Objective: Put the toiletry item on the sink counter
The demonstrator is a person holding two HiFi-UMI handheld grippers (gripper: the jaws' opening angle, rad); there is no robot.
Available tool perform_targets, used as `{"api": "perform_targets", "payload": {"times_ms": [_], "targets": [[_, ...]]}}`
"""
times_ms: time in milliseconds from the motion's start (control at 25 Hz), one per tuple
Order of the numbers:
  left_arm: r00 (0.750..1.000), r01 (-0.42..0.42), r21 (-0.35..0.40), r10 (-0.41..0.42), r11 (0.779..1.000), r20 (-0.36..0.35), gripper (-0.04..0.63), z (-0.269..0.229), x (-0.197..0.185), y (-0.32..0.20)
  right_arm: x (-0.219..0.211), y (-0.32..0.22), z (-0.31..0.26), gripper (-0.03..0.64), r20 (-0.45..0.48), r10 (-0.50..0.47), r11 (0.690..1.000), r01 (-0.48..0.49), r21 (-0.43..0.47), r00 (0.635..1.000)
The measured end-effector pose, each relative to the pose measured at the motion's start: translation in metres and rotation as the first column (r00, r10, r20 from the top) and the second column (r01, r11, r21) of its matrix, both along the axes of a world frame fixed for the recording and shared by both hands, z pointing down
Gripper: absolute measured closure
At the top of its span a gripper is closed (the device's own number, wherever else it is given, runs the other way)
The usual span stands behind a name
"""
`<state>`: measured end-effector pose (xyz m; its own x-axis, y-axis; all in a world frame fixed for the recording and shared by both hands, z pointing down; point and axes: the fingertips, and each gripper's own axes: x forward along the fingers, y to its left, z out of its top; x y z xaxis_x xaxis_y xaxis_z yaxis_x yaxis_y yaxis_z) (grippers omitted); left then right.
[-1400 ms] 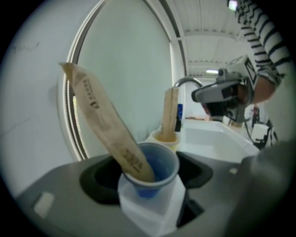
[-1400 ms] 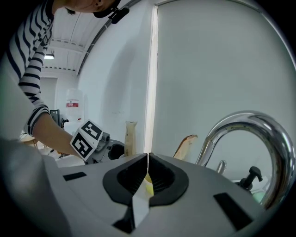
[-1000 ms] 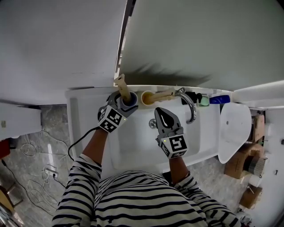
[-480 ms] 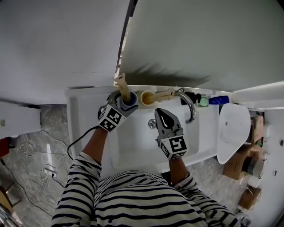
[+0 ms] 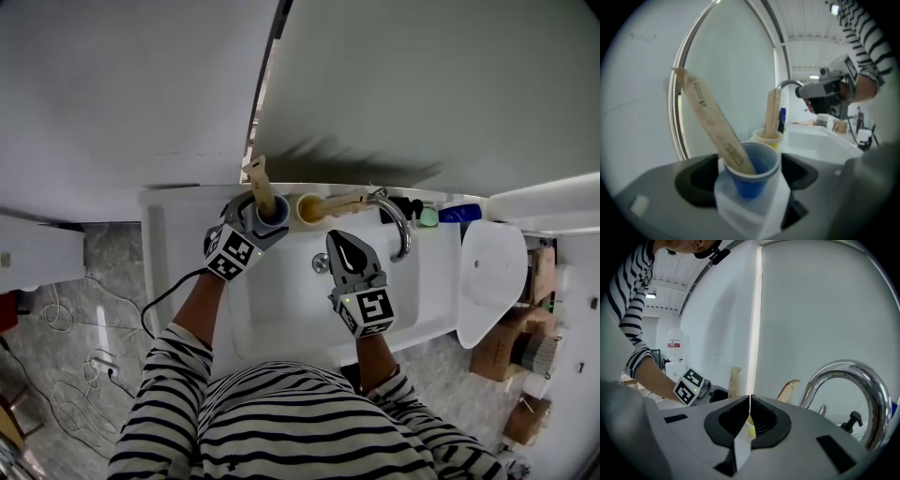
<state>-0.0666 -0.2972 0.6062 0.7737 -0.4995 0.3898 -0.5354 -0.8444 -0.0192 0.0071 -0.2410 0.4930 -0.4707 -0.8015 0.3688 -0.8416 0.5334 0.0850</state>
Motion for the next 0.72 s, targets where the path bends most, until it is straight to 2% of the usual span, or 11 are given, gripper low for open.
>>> {"api": "perform_targets", "payload": {"times_ms": [320,480,720], "targets": [[0.998,0.055,-0.017,-0.056,0.998,-0.039,0.178,-0.013,-0.018,0.007,-0.004,0.002,-0.004,0.603,0.006,-0.011,1.000,0.011,0.009,1.000],[0.992,0.082,-0.019,-0.084,0.996,-0.094,0.178,-0.030,-0.028,0.015,-0.008,0.005,-0.011,0.603,0.012,-0.022,1.000,0.022,0.023,1.000],[0.977,0.120,0.021,-0.115,0.992,-0.178,0.179,-0.066,-0.042,0.032,-0.014,0.014,-0.028,0.603,0.026,-0.042,0.998,0.041,0.055,0.999]]}}
